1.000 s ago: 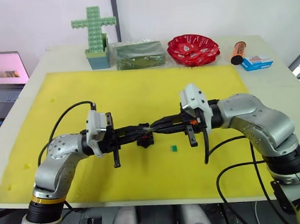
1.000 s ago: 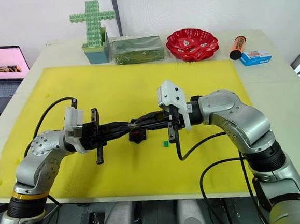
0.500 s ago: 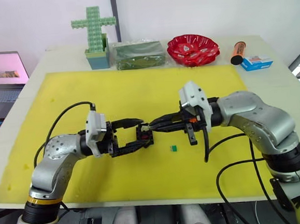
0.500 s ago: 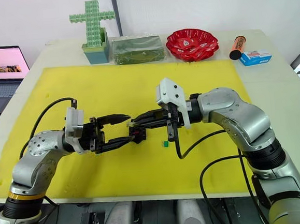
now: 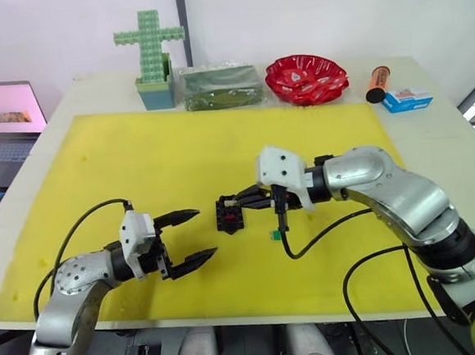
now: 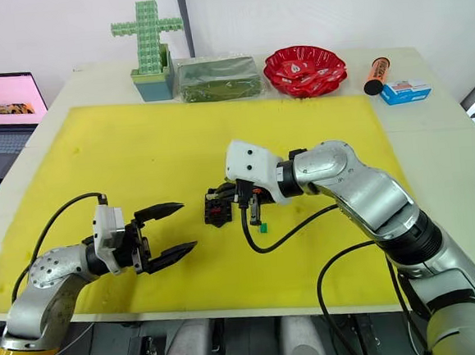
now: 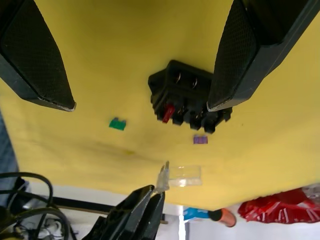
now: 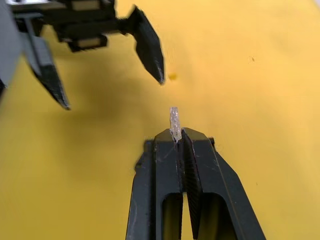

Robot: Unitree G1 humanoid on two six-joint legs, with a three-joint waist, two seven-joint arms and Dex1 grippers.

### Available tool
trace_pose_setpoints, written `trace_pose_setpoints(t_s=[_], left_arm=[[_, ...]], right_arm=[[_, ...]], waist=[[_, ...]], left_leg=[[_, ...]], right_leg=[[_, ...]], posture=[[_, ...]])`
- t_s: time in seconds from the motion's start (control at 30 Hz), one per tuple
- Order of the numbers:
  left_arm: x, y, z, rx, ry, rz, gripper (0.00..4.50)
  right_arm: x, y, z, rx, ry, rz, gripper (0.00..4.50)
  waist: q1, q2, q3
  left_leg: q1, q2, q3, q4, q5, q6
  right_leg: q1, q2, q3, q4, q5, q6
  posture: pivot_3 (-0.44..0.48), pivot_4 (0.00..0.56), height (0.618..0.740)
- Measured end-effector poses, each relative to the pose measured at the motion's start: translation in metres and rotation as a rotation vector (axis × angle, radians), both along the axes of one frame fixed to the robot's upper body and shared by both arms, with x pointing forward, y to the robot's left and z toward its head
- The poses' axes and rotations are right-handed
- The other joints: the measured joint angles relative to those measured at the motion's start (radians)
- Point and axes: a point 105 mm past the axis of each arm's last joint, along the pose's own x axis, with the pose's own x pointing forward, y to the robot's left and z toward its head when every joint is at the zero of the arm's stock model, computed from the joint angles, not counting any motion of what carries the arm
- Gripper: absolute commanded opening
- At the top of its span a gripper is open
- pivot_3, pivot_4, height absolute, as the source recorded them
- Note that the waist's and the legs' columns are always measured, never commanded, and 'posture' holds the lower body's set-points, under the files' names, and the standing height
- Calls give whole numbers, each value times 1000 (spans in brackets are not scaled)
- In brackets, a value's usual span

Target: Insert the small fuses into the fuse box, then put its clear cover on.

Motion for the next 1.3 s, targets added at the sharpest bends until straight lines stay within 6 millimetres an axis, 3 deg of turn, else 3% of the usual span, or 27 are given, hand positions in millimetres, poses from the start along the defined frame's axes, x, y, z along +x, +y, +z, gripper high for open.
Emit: trace_pose_setpoints(t_s=[0.23, 0.67, 1.3], left_arm=[[12, -2, -14, -29, 8, 116, 4439], [15, -17, -24, -34, -26, 172, 4439], [28, -24, -9, -26, -72, 122, 4439]], right_arm=[[2, 1, -5, -22, 7, -27, 0], [13, 7, -17, -55, 11, -13, 0], [15, 9, -24, -93, 4, 4, 0]], waist=[[-3, 0, 0], [-3, 0, 0], [-4, 0, 0]], left_leg=[[0, 0, 0, 0, 0, 0], [0, 0, 0, 0, 0, 0], [0, 0, 0, 0, 0, 0]], right_leg=[[0, 0, 0, 0, 1, 2], [0, 0, 0, 0, 1, 3], [0, 1, 0, 1, 2, 4]], posture=[[0, 150, 740], [0, 150, 740], [0, 150, 740]])
